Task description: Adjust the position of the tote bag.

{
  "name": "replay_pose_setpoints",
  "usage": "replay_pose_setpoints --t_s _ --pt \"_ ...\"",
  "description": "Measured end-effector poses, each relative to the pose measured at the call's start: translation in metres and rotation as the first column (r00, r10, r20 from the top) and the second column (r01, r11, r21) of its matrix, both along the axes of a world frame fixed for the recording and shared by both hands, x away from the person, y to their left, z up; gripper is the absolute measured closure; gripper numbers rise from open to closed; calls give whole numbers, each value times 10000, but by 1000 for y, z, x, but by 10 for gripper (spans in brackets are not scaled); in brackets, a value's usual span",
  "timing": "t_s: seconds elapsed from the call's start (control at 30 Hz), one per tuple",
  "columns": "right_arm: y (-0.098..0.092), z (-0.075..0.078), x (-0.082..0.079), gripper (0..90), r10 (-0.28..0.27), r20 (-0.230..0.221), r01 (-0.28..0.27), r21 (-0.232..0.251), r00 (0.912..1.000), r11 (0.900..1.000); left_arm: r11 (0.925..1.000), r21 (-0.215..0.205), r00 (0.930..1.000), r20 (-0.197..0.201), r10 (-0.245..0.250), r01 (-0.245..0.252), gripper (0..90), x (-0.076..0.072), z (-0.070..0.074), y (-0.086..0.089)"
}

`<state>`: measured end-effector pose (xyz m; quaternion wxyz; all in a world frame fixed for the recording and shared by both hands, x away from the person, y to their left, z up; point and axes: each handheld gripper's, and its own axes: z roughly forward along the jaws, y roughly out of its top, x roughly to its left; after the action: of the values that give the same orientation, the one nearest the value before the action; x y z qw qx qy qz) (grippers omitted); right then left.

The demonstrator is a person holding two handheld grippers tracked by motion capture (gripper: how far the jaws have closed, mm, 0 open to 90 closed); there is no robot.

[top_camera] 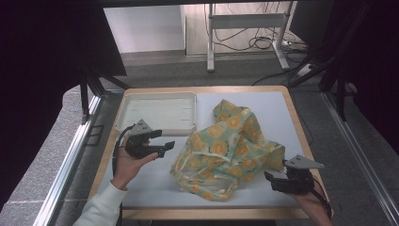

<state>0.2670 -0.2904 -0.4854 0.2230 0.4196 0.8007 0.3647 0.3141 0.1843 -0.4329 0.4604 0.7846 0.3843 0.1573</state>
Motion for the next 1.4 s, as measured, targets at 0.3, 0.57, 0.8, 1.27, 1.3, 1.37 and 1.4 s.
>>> replay_pose_setpoints --t_s 0.3,0.57,0.8,1.27,1.3,1.37,1.4 --pt "0 -3 0 187 35 -14 -35 -213 10000 9998 9953 616 9969 214 -761 747 247 26 33 -41" --pt "3 -7 2 189 85 -235 -94 -383 9997 9992 9913 759 9934 -472 -1044 1078 211 63 40 -74" --pt "4 -8 2 189 100 -256 -112 -479 9996 9988 9881 750 9879 -880 -1274 1341 149 84 34 -99" --pt "3 -10 3 189 136 -306 -153 -565 9994 9983 9880 751 9874 -937 -1275 1347 161 104 30 -108" --pt "4 -10 3 188 139 -310 -156 -573 9994 9982 9876 759 9870 -941 -1302 1375 164 105 29 -108" --pt "4 -10 3 189 143 -309 -161 -586 9994 9981 9871 742 9860 -988 -1341 1417 173 107 28 -110" --pt "4 -10 3 189 143 -309 -161 -586 9994 9981 9864 768 9856 -988 -1373 1451 173 109 27 -111"
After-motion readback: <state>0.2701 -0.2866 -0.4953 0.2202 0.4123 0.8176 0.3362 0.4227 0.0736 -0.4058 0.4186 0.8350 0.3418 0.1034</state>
